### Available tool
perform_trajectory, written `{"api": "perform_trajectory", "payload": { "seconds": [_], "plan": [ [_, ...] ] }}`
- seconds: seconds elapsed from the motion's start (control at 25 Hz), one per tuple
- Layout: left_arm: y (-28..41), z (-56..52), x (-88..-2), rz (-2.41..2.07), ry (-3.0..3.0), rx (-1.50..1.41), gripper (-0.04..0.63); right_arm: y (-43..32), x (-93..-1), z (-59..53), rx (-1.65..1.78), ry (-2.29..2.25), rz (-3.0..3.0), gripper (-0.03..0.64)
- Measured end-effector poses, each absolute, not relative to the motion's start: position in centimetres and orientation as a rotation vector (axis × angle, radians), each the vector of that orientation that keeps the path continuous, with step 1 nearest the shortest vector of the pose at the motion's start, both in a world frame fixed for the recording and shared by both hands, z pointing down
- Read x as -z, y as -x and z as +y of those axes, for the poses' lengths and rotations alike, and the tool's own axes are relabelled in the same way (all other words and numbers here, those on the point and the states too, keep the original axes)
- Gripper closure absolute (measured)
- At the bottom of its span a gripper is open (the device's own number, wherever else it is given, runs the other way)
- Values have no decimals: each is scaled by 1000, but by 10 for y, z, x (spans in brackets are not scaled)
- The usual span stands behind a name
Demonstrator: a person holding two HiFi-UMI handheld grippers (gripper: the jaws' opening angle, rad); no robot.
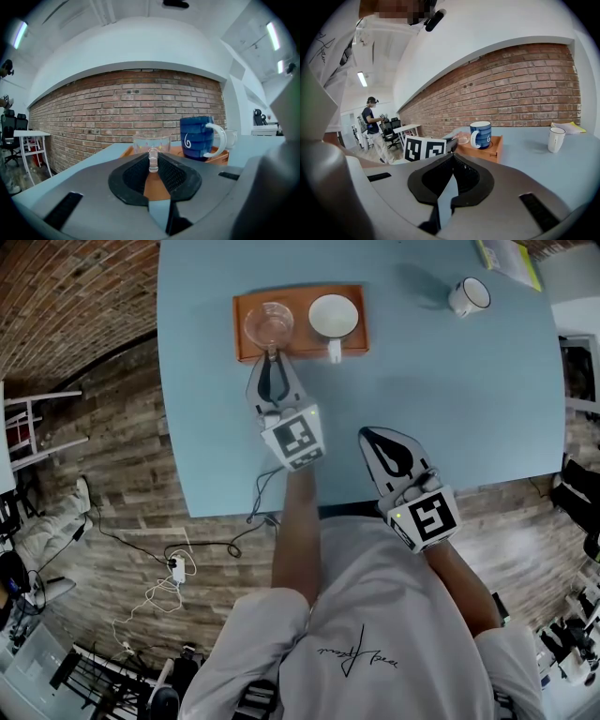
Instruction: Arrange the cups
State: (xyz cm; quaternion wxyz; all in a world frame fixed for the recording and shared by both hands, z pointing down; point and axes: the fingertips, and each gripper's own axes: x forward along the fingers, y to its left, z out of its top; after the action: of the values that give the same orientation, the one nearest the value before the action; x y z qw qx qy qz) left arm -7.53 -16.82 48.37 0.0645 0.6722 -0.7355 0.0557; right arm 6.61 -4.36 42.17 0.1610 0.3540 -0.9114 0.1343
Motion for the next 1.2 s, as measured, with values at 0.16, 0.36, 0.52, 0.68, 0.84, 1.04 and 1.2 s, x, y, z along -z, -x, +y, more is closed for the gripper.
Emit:
{"api": "perform_trajectory", "payload": {
  "seconds": [0.16,0.36,0.52,0.68,0.84,1.04,1.2],
  "plan": [
    [75,-168,-484,-2239,-2033,-172,540,-67,-421,-43,-382,-1017,-2600,595],
    [69,-167,-481,-2228,-2091,-228,540,-68,-421,-42,-388,-1020,-2597,595],
    [66,-164,-483,-2195,-2134,-228,514,-67,-423,-41,-398,-1027,-2593,595],
    [65,-155,-483,-2147,-2162,-242,495,-62,-423,-40,-411,-1040,-2592,595],
    [61,-144,-480,-2094,-2201,-228,492,-59,-420,-41,-428,-1067,-2603,595],
    [55,-124,-484,-1997,-2247,-264,492,-50,-420,-40,-434,-1099,-2597,595],
    [56,-112,-479,-1940,-2255,-278,492,-43,-414,-40,-438,-1130,-2599,595]
  ]
}}
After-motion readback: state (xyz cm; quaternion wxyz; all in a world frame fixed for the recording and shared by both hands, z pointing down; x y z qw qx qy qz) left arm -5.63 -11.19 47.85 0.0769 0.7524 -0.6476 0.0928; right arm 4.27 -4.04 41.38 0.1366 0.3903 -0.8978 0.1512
